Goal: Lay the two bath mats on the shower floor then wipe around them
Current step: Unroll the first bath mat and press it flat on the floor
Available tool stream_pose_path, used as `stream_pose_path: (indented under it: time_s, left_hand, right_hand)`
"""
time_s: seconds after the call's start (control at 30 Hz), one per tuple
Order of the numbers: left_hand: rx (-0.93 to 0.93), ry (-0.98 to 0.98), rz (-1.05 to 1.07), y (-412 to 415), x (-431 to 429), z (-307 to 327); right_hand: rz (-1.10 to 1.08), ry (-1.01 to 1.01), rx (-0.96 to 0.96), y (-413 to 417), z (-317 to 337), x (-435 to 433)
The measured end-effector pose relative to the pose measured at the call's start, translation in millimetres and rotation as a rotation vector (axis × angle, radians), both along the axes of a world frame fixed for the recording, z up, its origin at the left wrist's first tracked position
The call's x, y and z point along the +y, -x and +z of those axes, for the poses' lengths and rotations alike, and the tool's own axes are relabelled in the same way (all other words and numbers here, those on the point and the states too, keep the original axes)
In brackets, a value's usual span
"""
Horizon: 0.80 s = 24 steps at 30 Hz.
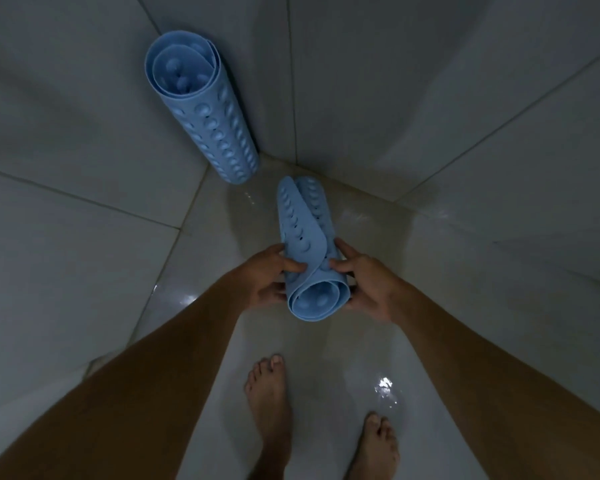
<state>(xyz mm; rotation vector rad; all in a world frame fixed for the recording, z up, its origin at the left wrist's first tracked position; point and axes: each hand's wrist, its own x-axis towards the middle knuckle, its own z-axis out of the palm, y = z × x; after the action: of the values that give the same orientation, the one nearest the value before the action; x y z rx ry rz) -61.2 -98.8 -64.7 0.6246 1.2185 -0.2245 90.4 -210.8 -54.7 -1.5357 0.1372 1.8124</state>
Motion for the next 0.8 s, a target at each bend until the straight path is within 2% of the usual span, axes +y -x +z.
stream_pose_path:
  time_s: [0.17,0.27,0.8]
  left_hand:
    - [-0.037,0.010,-0.124,-1.1,-20.1,-7.6]
    - [-0.022,-0.006,-0.115,-8.2,-40.5,-8.1]
    - [-0.038,-0.119,-0.140,-40.6,-152.4,12.1]
  right_hand:
    - [0.011,0.053,-0.006,-5.9,-3.8,-23.8]
    - [0.056,0.018,-0.091,-8.8,-8.2,-37.5]
    - [-0.195,-0.082,-0.238,-19.4,-13.9,-173.2]
